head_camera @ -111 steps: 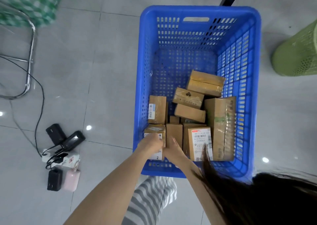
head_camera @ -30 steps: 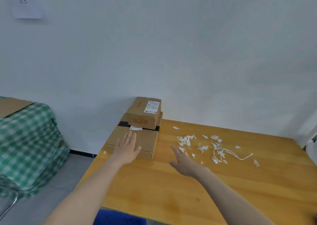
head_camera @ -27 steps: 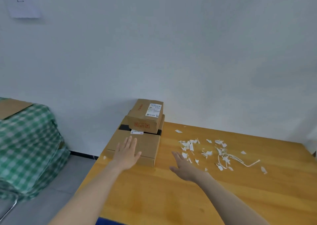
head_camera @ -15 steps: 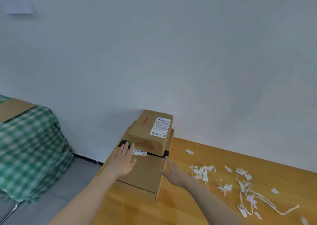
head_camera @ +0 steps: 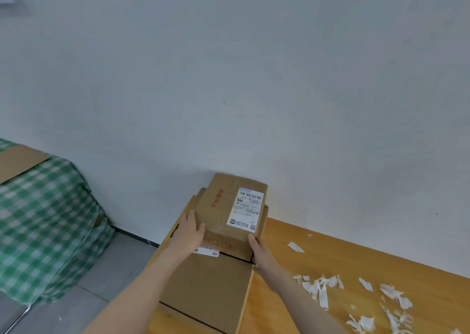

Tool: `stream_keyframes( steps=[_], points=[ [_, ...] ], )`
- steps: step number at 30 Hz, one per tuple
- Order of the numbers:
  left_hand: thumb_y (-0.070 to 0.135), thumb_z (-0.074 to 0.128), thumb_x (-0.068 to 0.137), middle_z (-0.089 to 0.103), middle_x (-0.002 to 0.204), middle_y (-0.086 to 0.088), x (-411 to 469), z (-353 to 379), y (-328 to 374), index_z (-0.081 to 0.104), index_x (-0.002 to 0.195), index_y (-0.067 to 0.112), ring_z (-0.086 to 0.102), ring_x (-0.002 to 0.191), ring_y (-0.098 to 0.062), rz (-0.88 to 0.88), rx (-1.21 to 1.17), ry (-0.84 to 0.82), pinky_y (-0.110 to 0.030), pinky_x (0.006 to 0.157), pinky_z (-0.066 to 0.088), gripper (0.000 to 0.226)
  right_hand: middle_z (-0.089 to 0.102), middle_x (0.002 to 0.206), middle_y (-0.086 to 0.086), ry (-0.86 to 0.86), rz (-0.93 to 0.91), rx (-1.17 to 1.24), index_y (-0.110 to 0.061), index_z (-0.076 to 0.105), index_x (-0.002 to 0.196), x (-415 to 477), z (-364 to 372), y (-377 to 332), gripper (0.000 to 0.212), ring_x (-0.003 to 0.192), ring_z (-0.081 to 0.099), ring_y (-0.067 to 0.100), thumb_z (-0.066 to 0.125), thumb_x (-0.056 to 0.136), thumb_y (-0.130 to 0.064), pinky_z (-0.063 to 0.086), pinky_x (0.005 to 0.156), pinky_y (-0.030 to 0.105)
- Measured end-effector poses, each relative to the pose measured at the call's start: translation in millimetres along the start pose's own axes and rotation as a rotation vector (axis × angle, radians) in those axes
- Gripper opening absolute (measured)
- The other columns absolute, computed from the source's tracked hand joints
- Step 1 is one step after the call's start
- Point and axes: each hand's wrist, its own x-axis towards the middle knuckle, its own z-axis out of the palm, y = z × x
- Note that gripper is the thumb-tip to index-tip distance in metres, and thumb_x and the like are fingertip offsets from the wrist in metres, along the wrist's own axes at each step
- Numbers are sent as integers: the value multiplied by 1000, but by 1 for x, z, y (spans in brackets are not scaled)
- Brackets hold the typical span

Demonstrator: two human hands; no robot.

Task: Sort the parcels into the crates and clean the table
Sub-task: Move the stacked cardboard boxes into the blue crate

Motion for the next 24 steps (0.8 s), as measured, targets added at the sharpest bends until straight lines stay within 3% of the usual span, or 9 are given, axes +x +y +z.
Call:
stream_keyframes(
  steps=[4,6,8,12,16,19,24],
  points=[
    [30,42,99,42,110,-4,-11,-7,-9,48,114,9,47,80,-10,-7,-85,0,-22,66,41,27,42,144,1,19,30,88,-23,29,147,-4,4,2,63,131,41,24,42,94,-54,38,106,46],
    [28,47,97,49,95,-4,-25,-14,-18,50,95,10,49,77,-13,-10,-156,10,-31,73,47,18,44,142,3,24,55,115,-23,32,144,-17,6,2,57,129,42,25,44,96,-50,39,102,48],
    [24,49,97,53,90,-4,-31,-14,-27,46,87,13,49,75,-14,-7,-179,5,-26,67,43,15,45,139,3,35,70,116,-24,35,141,-21,6,6,54,129,42,27,46,95,-50,37,104,52],
    [21,49,97,57,101,-2,-59,-15,-44,42,94,16,57,90,-10,-37,-286,-43,-23,72,46,10,48,121,1,37,91,114,-26,39,125,-46,16,20,41,117,47,27,48,93,-51,37,104,53],
    [22,50,97,59,105,-1,-85,-23,-49,42,103,13,60,99,-16,-73,-459,-57,-40,87,51,13,47,128,2,31,91,145,-27,38,125,-73,25,34,48,121,48,31,51,89,-56,39,101,55],
    [21,49,98,58,103,4,-104,-30,-45,43,108,14,59,94,-11,-73,-540,-94,-35,84,51,14,48,128,5,20,92,214,-22,41,126,-86,21,40,53,115,52,34,55,88,-55,46,93,55],
    [24,54,95,51,115,7,-141,-21,-45,44,114,18,54,108,-14,-24,-554,-166,-40,96,49,23,50,120,9,106,67,358,-18,47,113,-123,3,61,46,104,54,33,64,84,-49,51,89,55]
  ],
)
